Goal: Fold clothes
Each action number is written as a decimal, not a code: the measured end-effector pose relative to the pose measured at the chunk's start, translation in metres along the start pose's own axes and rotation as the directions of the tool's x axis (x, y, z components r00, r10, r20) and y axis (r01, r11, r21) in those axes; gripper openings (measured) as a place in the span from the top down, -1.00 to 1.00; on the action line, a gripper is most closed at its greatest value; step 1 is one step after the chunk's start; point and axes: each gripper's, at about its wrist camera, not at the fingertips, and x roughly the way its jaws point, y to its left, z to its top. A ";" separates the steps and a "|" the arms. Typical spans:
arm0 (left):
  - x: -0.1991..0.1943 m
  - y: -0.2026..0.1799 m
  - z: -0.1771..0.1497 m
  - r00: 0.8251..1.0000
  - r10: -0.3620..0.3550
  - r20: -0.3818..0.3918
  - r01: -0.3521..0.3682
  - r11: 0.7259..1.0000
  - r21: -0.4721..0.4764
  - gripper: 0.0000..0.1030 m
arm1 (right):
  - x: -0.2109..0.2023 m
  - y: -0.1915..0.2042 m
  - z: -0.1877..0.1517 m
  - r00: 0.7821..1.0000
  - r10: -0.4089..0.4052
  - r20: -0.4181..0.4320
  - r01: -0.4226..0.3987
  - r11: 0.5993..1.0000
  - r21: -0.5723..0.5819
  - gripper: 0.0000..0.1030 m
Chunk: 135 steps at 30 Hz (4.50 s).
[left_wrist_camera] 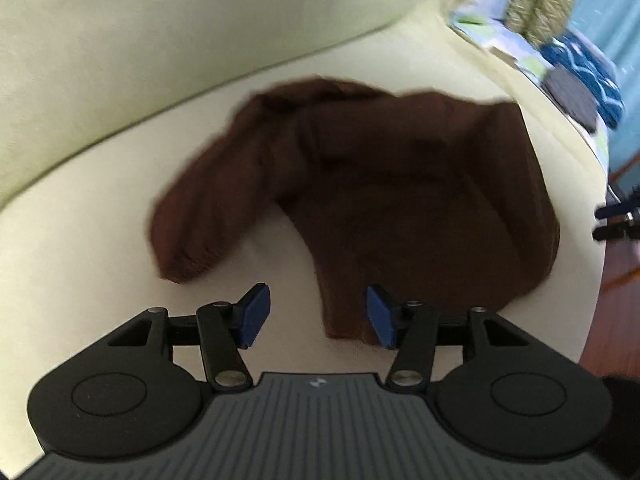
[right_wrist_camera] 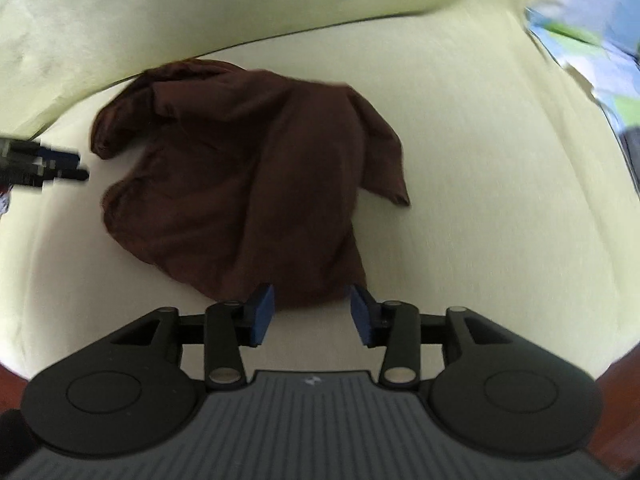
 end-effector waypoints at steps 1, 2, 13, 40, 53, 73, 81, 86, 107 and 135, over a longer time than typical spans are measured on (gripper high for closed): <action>0.007 0.000 -0.008 1.000 -0.023 0.017 0.023 1.000 0.009 0.00 | 0.002 -0.001 -0.003 1.000 -0.006 0.008 0.006 1.000 -0.008 0.16; 0.011 -0.001 -0.012 0.999 -0.037 0.028 0.036 0.999 0.025 0.29 | 0.006 -0.001 -0.008 1.000 -0.018 0.023 0.019 0.999 -0.029 0.10; 0.013 -0.012 -0.044 0.976 -0.047 0.212 0.017 0.990 0.143 0.52 | 0.044 0.013 -0.035 0.962 -0.077 0.264 0.150 0.952 -0.268 -0.01; -0.134 -0.097 -0.189 0.965 0.220 0.141 -0.222 0.975 0.000 0.30 | -0.056 0.060 -0.113 0.977 0.176 0.120 -0.092 0.857 -0.506 0.48; -0.119 -0.042 -0.086 0.919 0.295 0.261 -0.346 0.921 0.176 -0.03 | -0.077 0.049 -0.039 0.952 0.125 0.279 0.053 0.831 -0.554 0.06; 0.096 -0.070 0.093 0.971 0.154 0.182 -0.238 0.654 0.718 0.97 | 0.065 -0.052 0.048 0.966 0.199 0.165 -0.144 0.945 -0.295 -0.09; 0.045 -0.056 0.117 0.943 0.008 0.332 -0.188 0.835 0.516 1.00 | 0.043 -0.050 0.024 0.958 0.167 0.233 -0.085 0.941 -0.327 0.89; 0.038 -0.056 0.135 0.926 -0.028 0.375 -0.153 0.883 0.444 1.00 | -0.016 -0.048 -0.022 0.932 -0.027 0.362 0.148 0.939 -0.311 0.90; 0.105 -0.107 0.157 0.974 -0.136 0.183 -0.086 0.523 0.848 -0.07 | 0.015 -0.049 0.001 0.915 0.208 0.346 -0.124 0.960 -0.251 0.03; 0.077 -0.025 0.167 0.956 0.104 0.275 -0.222 0.869 0.443 -0.03 | 0.071 -0.043 0.055 0.918 0.245 0.313 -0.189 0.962 -0.197 0.06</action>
